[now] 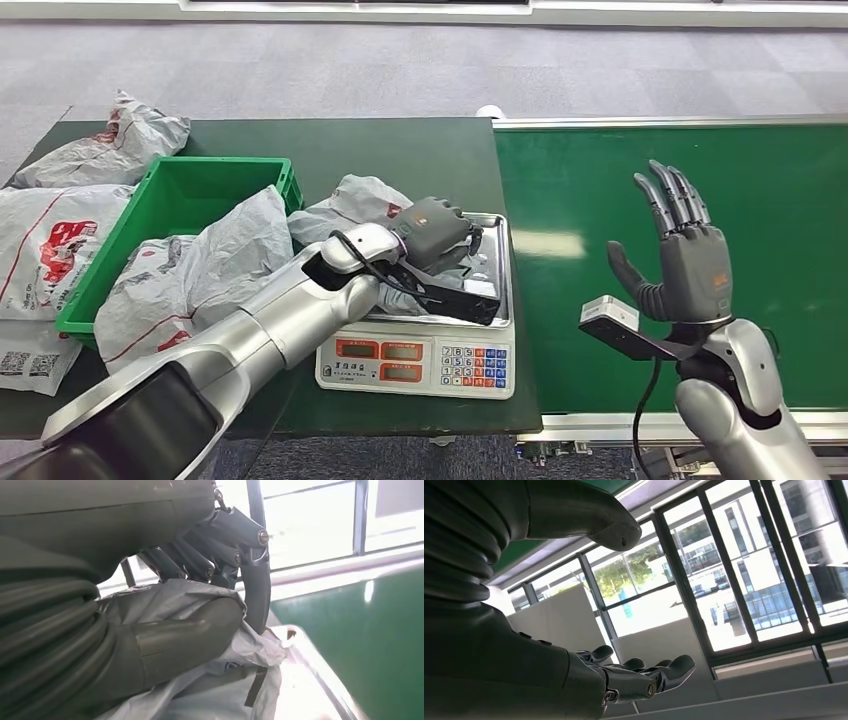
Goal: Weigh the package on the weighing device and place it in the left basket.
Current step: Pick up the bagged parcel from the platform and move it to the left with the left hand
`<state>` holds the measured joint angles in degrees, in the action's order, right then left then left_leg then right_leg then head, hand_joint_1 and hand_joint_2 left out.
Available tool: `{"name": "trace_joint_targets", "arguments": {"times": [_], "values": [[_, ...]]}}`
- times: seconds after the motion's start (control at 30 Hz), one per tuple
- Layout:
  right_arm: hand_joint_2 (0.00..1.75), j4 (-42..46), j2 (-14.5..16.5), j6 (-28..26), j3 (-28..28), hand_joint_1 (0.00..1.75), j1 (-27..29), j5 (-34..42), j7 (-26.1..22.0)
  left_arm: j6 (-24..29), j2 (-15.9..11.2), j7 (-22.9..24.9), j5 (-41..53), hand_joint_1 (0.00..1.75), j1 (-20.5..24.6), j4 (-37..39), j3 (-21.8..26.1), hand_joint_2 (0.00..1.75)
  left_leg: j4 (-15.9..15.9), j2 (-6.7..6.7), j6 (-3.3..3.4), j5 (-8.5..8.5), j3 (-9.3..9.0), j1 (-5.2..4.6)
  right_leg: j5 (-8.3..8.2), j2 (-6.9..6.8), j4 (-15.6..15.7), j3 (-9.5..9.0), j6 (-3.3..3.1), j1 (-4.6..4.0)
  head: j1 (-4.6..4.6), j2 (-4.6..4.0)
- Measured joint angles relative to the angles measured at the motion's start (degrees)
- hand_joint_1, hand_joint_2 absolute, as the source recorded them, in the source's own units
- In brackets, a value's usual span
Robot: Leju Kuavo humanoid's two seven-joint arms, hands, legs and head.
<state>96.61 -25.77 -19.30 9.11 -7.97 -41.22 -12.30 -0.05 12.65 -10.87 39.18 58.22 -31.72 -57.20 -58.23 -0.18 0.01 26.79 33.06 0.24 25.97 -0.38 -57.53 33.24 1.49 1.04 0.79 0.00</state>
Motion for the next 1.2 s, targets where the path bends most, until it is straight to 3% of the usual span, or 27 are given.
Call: {"name": "trace_joint_targets", "arguments": {"times": [0.3,0.5,1.03,1.2], "values": [[1.75,8.61,-0.26,0.01,-6.97,0.00,11.81,-0.51,0.00,-1.99,-5.48,0.11,2.76,1.75,1.21,-11.49,5.05,1.75,0.00,-0.05,0.00,0.00,0.14,0.00,0.01,-0.06,0.00,0.12,0.00,0.00,0.01,0.00],[1.75,12.10,-0.43,-0.13,-10.44,0.00,16.34,-0.57,-0.02,-1.98,-8.68,0.37,3.34,1.75,2.27,-15.85,7.90,1.75,0.00,0.00,0.00,-0.01,0.14,0.00,0.00,0.01,0.00,0.15,0.00,0.00,0.01,0.00],[1.75,20.88,-1.27,-0.65,-19.03,0.00,28.16,-0.59,-0.22,-0.21,-22.62,-1.60,5.01,1.75,2.83,-19.35,13.84,1.75,0.05,0.21,-0.02,-0.01,0.12,0.03,-0.01,0.21,-0.02,0.24,-0.03,-0.02,0.02,0.00],[1.75,22.65,-0.78,-0.90,-19.70,0.00,30.06,-1.35,-0.46,0.07,-25.25,-1.91,5.09,1.75,2.74,-20.00,15.02,1.75,0.05,0.25,-0.02,-0.02,0.13,0.03,-0.01,0.24,-0.01,0.25,-0.04,-0.02,0.01,0.00]]}}
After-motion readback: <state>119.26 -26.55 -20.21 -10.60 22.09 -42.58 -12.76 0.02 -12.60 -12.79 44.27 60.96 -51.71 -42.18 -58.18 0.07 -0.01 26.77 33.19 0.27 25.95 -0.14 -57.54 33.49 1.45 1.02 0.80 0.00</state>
